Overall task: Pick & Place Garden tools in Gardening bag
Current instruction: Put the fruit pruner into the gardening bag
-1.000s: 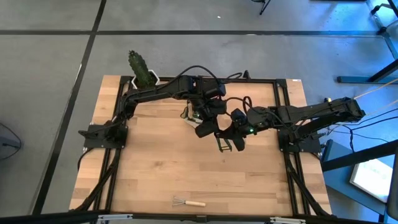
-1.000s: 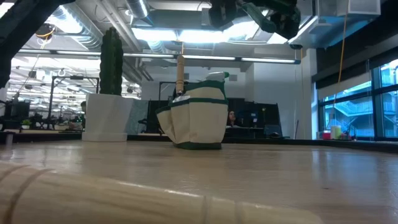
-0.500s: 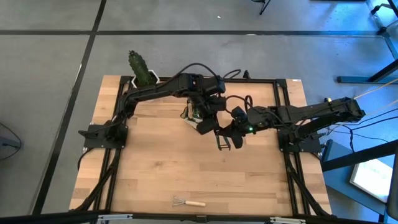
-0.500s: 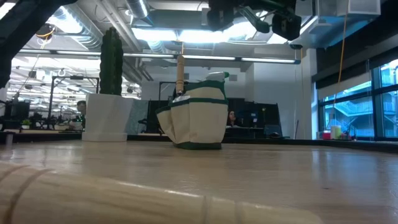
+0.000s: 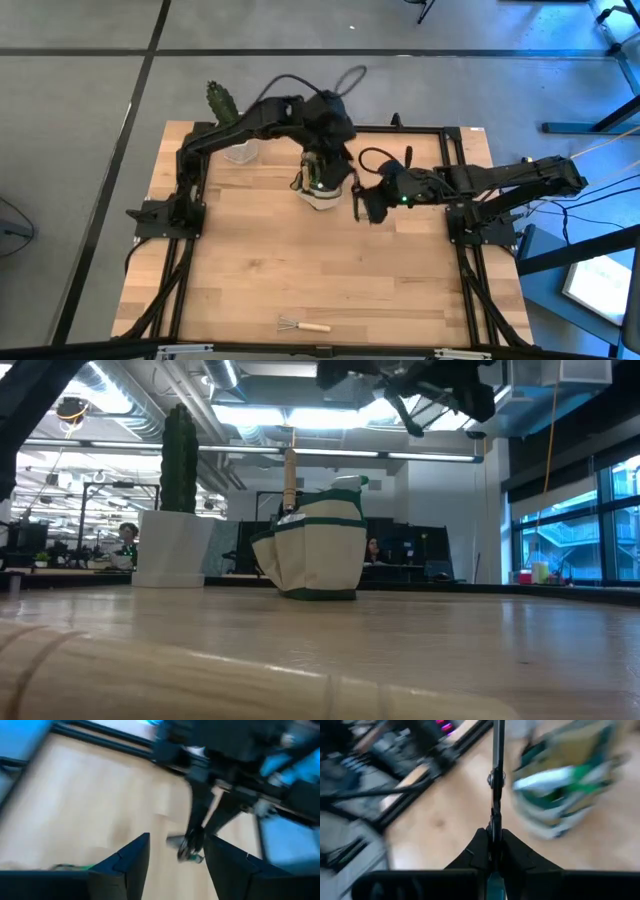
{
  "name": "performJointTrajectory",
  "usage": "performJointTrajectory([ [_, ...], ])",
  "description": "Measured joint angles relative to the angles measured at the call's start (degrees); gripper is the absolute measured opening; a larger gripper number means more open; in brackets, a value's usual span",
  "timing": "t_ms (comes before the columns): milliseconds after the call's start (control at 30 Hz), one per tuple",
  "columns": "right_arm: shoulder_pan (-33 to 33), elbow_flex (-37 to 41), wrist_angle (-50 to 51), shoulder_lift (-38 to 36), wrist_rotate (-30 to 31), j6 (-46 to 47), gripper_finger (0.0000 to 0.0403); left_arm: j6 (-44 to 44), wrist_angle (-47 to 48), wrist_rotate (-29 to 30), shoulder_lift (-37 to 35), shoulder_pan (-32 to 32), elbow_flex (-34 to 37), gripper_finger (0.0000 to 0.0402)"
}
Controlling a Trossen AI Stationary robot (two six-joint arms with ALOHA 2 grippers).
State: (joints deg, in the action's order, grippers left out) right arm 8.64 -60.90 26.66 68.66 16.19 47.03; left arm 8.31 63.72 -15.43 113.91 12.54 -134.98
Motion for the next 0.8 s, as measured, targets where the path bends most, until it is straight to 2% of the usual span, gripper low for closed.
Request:
performJointTrajectory([
  [167,0.7,-5.41,10.63,0.0,16.24,3.18,0.0026,4.11,0.73,13.86,-2.19,0.44,-0.04,0.0179],
  [300,2.03,-5.99,11.97,0.5,30.73,5.57,0.0026,7.5,1.81,23.15,-3.63,0.34,-0.02,0.0168],
  [400,2.12,-5.8,12.38,2.71,38.75,8.01,0.0026,10.07,3.39,28.18,-4.01,-0.23,-0.07,0.0156],
  [667,2.25,-5.71,7.24,14.15,48.26,11.4,0.0026,12.51,13.0,35.67,-5.29,-2.98,-0.02,0.0128],
  [800,2.25,-5.67,6.79,18.38,50.52,18.18,0.0026,14.68,18.34,39.51,-5.64,-4.45,-0.02,0.0119],
])
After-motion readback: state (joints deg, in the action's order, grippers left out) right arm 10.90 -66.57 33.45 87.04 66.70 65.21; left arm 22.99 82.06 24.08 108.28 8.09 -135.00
